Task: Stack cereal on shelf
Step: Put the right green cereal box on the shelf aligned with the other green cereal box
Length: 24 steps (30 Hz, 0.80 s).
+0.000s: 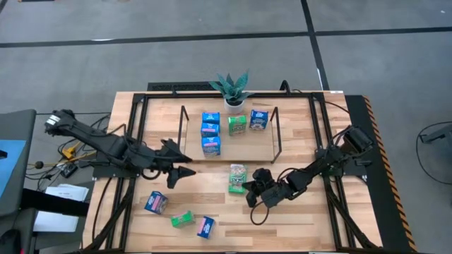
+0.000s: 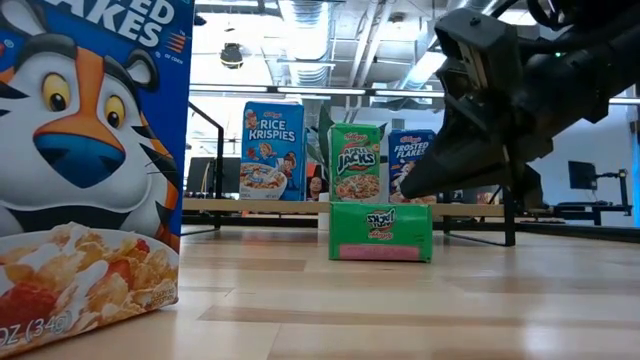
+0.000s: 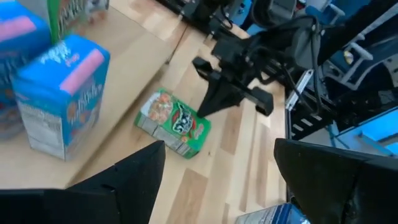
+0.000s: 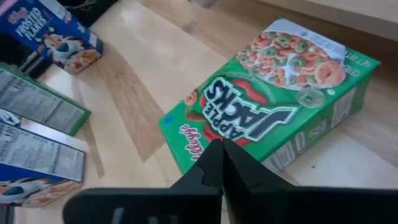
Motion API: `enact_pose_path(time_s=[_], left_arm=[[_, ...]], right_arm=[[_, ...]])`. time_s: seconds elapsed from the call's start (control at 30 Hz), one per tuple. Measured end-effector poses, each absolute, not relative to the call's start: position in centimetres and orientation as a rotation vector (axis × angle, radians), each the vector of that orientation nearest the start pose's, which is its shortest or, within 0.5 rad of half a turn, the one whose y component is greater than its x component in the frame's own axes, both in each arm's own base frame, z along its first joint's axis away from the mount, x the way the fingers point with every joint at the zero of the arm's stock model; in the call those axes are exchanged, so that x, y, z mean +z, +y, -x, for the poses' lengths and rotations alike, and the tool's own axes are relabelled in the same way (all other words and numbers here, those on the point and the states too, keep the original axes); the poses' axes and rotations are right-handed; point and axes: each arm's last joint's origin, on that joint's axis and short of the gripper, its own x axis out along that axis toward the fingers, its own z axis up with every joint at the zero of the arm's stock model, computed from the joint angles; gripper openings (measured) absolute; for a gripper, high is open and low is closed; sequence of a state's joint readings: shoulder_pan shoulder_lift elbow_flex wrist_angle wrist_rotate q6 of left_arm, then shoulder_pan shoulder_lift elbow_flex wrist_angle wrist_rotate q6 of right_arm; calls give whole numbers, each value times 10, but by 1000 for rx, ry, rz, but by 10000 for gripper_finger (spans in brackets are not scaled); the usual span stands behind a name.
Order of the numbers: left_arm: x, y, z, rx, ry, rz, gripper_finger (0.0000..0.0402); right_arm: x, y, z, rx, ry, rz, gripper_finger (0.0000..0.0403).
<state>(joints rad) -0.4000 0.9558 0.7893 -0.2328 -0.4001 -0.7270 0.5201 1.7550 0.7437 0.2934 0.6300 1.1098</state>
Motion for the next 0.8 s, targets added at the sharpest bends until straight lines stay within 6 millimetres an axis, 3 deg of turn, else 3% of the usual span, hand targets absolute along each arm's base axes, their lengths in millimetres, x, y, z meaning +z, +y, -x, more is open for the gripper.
enact_pose_path(time_s=[0.13, 0.4, 0.6, 0.8], left_arm=[[274, -70, -193, 152, 389, 573, 268], [229, -67, -188, 203, 387, 713, 203], [220, -66, -187, 208, 376, 773, 166], [220, -67, -187, 205, 371, 779, 150]], right_arm=[[127, 143, -284, -417, 467, -692, 6], [123, 141, -280, -472, 495, -733, 23], [122, 146, -277, -464, 519, -736, 6], [119, 160, -264, -490, 530, -785, 26]])
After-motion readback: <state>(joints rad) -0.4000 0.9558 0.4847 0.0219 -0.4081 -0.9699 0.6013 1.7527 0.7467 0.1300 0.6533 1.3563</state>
